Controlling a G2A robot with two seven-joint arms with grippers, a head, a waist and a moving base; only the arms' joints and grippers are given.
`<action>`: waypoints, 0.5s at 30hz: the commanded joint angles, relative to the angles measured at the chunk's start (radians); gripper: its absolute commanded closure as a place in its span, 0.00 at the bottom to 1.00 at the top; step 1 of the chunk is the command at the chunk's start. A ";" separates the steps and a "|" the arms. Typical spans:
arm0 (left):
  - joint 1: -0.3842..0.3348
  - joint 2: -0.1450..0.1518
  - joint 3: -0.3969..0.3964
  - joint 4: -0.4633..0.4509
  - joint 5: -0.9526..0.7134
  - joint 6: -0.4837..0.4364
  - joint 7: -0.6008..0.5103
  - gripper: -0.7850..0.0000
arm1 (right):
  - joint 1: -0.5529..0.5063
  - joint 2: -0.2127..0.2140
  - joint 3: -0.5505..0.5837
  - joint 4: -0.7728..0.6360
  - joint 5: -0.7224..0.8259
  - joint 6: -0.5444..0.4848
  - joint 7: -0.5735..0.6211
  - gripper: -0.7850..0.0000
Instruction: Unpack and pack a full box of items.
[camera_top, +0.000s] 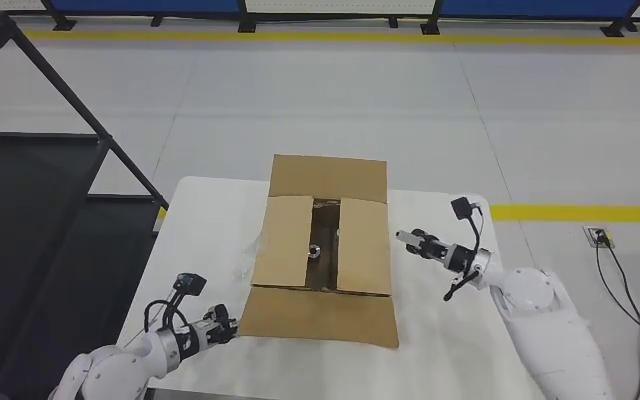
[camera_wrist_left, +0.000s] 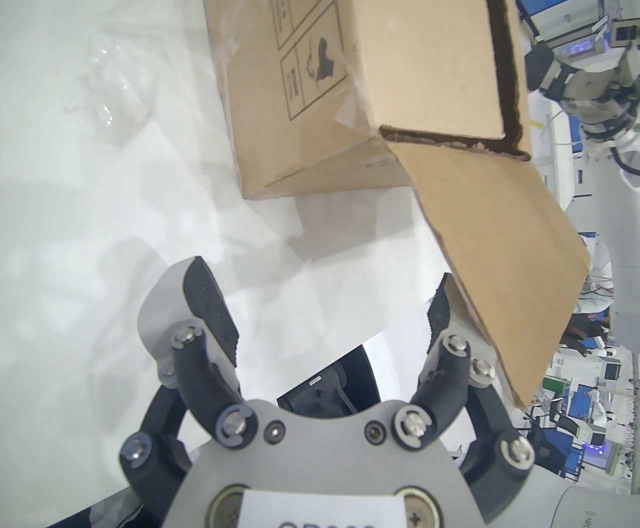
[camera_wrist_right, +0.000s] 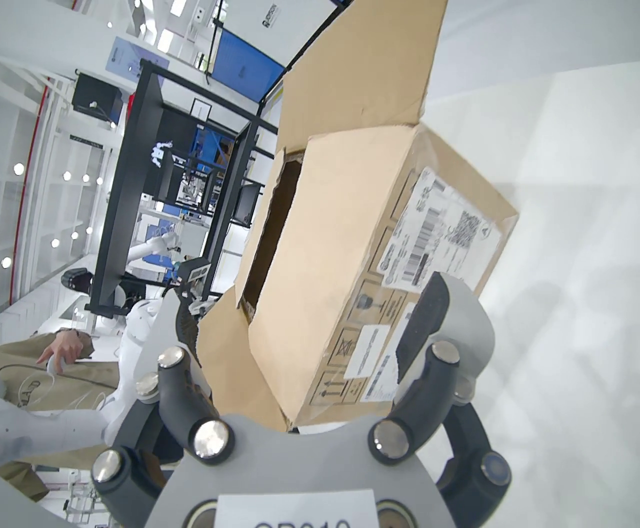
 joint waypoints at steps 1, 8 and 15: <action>0.002 0.001 -0.004 -0.013 -0.037 -0.002 0.009 0.00 | 0.046 -0.012 -0.040 0.043 -0.019 0.016 -0.057 0.00; -0.005 0.001 -0.008 -0.043 -0.139 0.008 0.088 0.00 | 0.205 -0.066 -0.162 0.227 -0.090 0.060 -0.325 0.00; -0.043 -0.004 0.033 -0.046 -0.177 0.037 0.194 0.00 | 0.220 -0.071 -0.170 0.248 -0.088 0.066 -0.338 0.00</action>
